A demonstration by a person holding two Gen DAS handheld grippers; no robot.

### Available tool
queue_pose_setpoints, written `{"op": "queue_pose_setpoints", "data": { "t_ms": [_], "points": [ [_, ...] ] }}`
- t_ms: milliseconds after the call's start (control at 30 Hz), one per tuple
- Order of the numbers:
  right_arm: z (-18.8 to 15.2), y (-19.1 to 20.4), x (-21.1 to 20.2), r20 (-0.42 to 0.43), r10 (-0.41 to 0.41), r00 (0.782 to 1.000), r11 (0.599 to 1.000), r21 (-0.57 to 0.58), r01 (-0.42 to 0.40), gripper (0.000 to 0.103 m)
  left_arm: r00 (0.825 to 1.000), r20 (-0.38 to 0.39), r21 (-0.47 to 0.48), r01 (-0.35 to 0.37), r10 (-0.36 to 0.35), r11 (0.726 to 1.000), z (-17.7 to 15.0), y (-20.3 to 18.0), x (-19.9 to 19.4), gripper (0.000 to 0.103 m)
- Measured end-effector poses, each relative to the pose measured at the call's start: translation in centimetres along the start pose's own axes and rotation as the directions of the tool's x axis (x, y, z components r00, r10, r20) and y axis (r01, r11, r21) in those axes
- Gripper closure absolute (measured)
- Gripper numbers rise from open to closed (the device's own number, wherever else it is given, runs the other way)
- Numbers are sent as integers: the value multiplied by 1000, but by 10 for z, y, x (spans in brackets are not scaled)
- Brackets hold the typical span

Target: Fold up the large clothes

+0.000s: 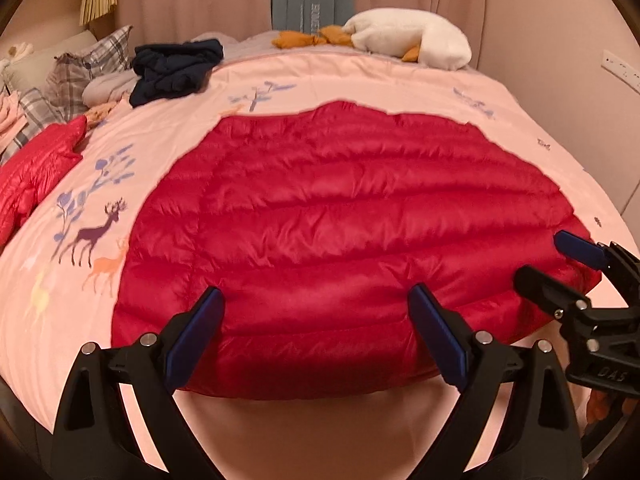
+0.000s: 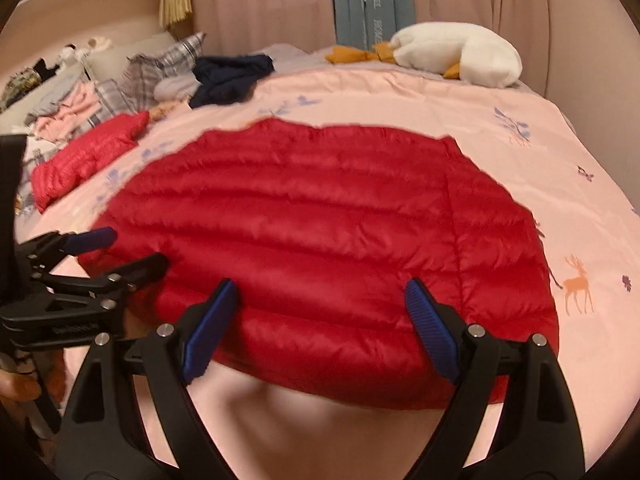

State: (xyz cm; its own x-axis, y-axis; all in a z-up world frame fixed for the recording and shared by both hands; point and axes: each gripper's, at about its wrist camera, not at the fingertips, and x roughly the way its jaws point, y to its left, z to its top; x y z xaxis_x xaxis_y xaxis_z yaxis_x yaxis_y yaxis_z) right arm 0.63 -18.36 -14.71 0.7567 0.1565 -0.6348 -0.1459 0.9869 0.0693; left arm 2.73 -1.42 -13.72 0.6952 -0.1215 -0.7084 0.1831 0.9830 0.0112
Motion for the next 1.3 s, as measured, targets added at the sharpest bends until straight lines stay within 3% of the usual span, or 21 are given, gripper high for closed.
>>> {"op": "queue_pose_setpoints", "data": {
  "t_ms": [267, 367, 533, 667, 933, 1100, 1300],
  "points": [
    [-6, -31, -1, -19, -14, 1000, 996, 85, 16, 16, 1000, -19, -34, -6, 5, 999, -4, 10, 1, 4],
    [-5, -42, -8, -15, -69, 998, 992, 103, 70, 16, 999, -20, -61, 25, -26, 998, -2, 18, -4, 5],
    [10, -65, -19, 29, -97, 995, 981, 170, 91, 15, 999, 31, -73, 8, -6, 997, 20, 27, -11, 5],
    [27, -59, -13, 49, -74, 996, 988, 141, 67, 15, 998, 64, -58, -1, 4, 998, 46, 24, -5, 5],
    [62, -24, 37, 13, 15, 1000, 996, 87, -16, 15, 999, 32, -36, 22, -21, 999, 74, 7, 28, 5],
    [62, -29, 59, -31, -14, 999, 995, 97, 17, 14, 1000, -11, -35, 6, -6, 999, 72, 8, 48, 4],
    [58, -56, 55, -26, -38, 999, 986, 163, 42, 15, 1000, -15, -56, 4, -5, 998, 69, 20, 53, 3]
  ]
}}
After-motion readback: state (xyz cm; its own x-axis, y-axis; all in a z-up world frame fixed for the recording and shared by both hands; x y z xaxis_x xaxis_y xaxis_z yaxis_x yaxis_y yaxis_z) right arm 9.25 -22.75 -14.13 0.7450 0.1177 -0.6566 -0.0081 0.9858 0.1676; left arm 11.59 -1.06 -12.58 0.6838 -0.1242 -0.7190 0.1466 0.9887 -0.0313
